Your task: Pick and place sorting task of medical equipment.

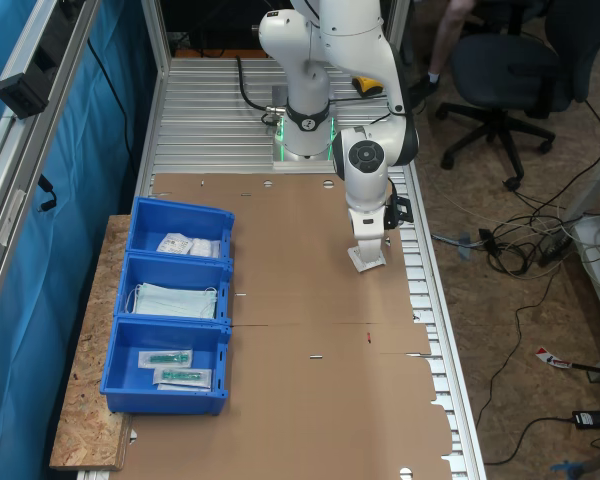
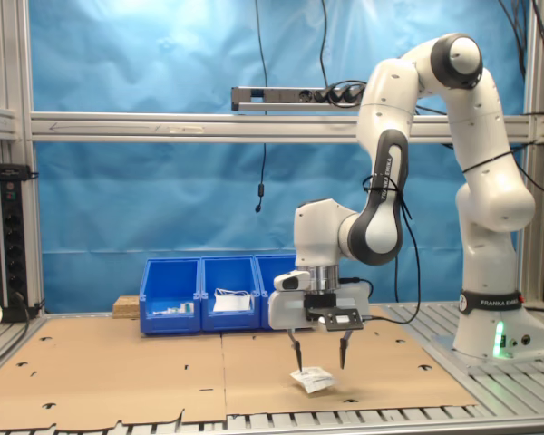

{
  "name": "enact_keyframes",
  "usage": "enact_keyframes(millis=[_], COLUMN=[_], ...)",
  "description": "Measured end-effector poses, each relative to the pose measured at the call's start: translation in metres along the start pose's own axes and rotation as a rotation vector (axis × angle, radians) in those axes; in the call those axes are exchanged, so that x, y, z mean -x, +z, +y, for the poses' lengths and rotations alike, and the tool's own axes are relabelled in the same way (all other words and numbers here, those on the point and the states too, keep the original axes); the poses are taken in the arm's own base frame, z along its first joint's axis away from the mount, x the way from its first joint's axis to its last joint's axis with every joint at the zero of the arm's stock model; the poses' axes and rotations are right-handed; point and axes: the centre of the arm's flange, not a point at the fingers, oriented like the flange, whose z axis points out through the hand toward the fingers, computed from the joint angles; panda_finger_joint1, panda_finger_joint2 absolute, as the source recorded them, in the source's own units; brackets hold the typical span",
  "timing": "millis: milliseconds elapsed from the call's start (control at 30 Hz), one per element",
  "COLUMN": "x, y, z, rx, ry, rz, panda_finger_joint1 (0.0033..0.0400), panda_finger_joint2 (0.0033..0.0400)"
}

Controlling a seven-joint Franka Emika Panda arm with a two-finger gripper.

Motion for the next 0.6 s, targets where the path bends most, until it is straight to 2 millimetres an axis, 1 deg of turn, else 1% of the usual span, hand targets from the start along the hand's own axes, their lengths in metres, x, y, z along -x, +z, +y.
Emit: enact_keyframes(millis=[267, 600], x=[0.000, -0.011], y=[0.008, 0.013], z=[0.006, 0.012], rx=[-0.013, -0.021], ry=[0.004, -0.005], rz=[-0.006, 0.006], panda_finger_joint1=[0.0400, 0.0400], panda_finger_joint2=[0.0400, 0.0400])
